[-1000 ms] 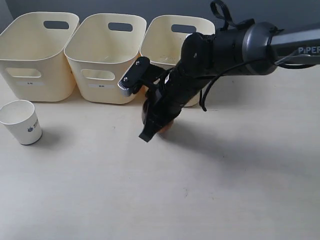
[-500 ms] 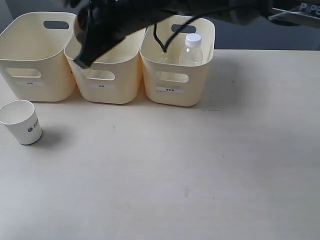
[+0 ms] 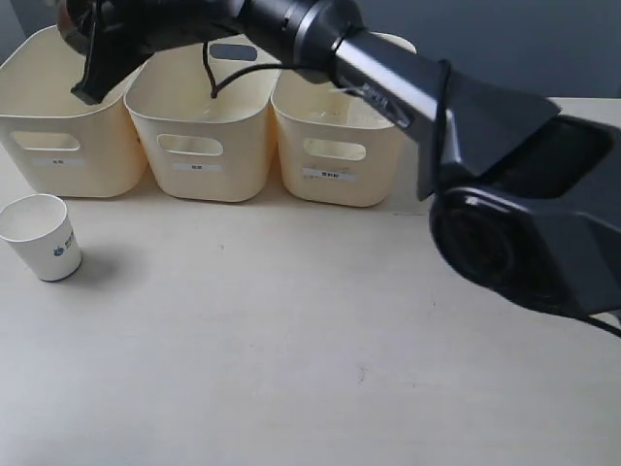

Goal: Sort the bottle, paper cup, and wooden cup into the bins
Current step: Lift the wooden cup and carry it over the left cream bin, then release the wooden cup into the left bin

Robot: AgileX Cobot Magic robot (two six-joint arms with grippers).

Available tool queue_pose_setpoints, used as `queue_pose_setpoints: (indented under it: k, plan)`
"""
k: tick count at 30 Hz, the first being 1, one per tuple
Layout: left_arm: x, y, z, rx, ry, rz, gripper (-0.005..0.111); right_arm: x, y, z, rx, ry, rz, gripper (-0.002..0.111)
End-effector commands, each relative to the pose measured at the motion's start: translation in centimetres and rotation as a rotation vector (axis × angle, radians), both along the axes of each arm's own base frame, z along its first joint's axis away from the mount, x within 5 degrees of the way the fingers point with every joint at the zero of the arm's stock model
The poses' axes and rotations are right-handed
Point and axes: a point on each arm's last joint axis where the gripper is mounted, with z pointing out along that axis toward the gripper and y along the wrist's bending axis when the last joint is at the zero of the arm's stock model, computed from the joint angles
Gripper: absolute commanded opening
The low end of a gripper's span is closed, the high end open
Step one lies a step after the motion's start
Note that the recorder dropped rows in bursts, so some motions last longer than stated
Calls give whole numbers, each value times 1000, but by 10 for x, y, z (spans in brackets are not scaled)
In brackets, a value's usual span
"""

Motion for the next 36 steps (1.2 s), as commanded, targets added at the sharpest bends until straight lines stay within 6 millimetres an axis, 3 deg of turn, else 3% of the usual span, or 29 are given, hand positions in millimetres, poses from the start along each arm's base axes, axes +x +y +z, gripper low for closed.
queue_pose_setpoints:
  k: [1, 8, 20, 29, 32, 36]
  plan:
    - [0, -1, 2, -6, -10, -9, 0, 9, 9, -17, 13, -38, 22, -1]
    - [0, -1, 2, -6, -10, -9, 0, 13, 15, -44, -5, -14, 40, -1]
    - [0, -1, 2, -6, -10, -9, 0, 11, 17, -46, -4, -8, 35, -1]
    - [0, -1, 2, -6, -10, -9, 0, 11, 17, -46, 4, 9, 30, 44]
    - [0, -1, 2, -6, -10, -9, 0, 11, 16, -41, 9, 2, 29, 46]
    - [0, -1, 2, -6, -10, -9, 0, 6, 11, -6, 52, -25, 27, 46]
